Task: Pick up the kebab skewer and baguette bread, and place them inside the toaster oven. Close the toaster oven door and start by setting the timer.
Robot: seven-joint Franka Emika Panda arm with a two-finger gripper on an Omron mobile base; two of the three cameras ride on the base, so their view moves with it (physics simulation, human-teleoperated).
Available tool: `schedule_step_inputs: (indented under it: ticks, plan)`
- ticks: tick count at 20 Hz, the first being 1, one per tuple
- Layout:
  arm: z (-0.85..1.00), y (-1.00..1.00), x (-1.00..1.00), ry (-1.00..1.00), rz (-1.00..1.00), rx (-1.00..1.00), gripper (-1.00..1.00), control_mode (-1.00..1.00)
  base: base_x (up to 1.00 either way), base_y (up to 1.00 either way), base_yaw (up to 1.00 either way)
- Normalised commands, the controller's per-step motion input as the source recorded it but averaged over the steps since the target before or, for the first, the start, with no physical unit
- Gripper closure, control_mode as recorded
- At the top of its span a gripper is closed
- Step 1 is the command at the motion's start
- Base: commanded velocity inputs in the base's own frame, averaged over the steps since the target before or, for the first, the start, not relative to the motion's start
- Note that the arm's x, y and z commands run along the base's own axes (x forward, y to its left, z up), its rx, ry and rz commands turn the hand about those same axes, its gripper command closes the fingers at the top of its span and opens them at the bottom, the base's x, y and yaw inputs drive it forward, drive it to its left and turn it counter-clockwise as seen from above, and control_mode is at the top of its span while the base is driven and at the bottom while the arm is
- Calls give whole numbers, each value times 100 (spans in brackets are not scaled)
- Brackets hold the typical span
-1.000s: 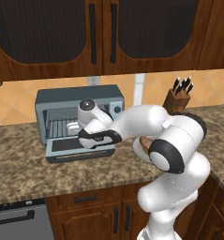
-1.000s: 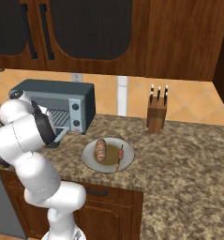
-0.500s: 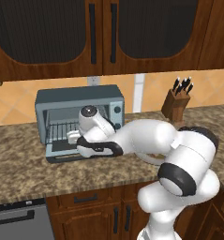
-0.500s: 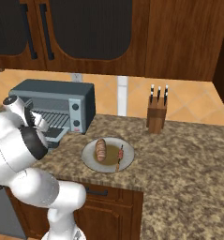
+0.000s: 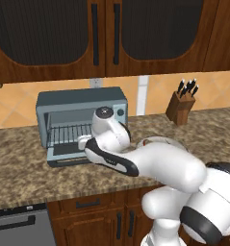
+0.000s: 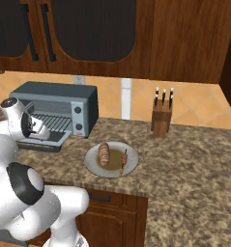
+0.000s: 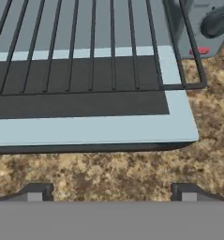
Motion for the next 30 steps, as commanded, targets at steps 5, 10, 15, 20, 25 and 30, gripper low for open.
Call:
schedule_step_inputs:
  ticks: [5,10,15,20,25,30]
  plan:
    - [22,-97,-22,15,3,7,-100,-100,0,0,0]
    - [6,-92,-22,19,6,1,-100,-100,0,0,0]
    - [0,-78,-5,22,3,-1,-100,-100,0,0,0]
    - [0,-53,0,14,0,-3,-100,-100,0,0,0]
    - [0,-52,0,3,0,-3,-100,-100,0,0,0]
    - [0,-54,17,0,3,-2,-100,-100,0,0,0]
